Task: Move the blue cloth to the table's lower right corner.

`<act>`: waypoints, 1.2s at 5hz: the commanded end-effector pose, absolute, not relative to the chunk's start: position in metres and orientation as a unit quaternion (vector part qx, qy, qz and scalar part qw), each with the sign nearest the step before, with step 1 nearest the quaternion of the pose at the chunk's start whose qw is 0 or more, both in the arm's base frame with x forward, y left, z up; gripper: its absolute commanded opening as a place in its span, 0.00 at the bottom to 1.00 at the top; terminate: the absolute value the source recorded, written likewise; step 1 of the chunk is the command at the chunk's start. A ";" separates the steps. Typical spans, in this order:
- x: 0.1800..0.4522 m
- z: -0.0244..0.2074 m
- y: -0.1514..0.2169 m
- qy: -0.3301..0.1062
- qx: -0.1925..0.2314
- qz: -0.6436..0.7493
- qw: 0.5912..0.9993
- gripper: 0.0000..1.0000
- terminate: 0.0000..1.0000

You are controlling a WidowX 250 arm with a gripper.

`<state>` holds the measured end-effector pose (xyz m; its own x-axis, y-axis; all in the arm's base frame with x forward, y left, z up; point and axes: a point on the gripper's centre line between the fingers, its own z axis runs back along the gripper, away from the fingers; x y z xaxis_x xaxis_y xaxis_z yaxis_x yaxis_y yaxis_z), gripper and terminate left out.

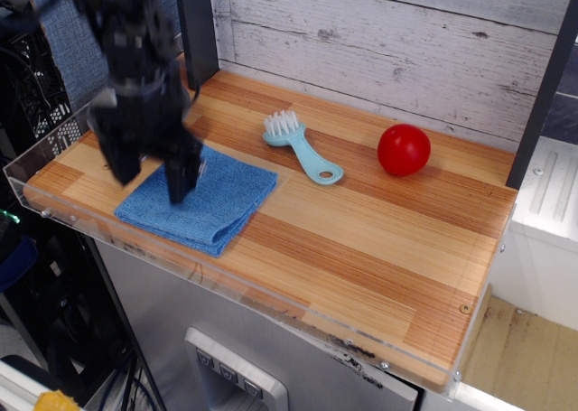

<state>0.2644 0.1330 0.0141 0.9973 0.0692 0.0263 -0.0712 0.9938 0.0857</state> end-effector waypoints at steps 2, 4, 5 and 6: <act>0.270 0.002 0.121 -0.013 0.027 0.019 0.999 1.00 0.00; 0.254 -0.034 0.061 0.035 0.004 -0.022 0.999 1.00 0.00; 0.245 -0.045 0.018 0.049 0.000 -0.053 0.997 1.00 0.00; 0.239 -0.057 -0.011 0.062 -0.005 -0.068 0.996 1.00 0.00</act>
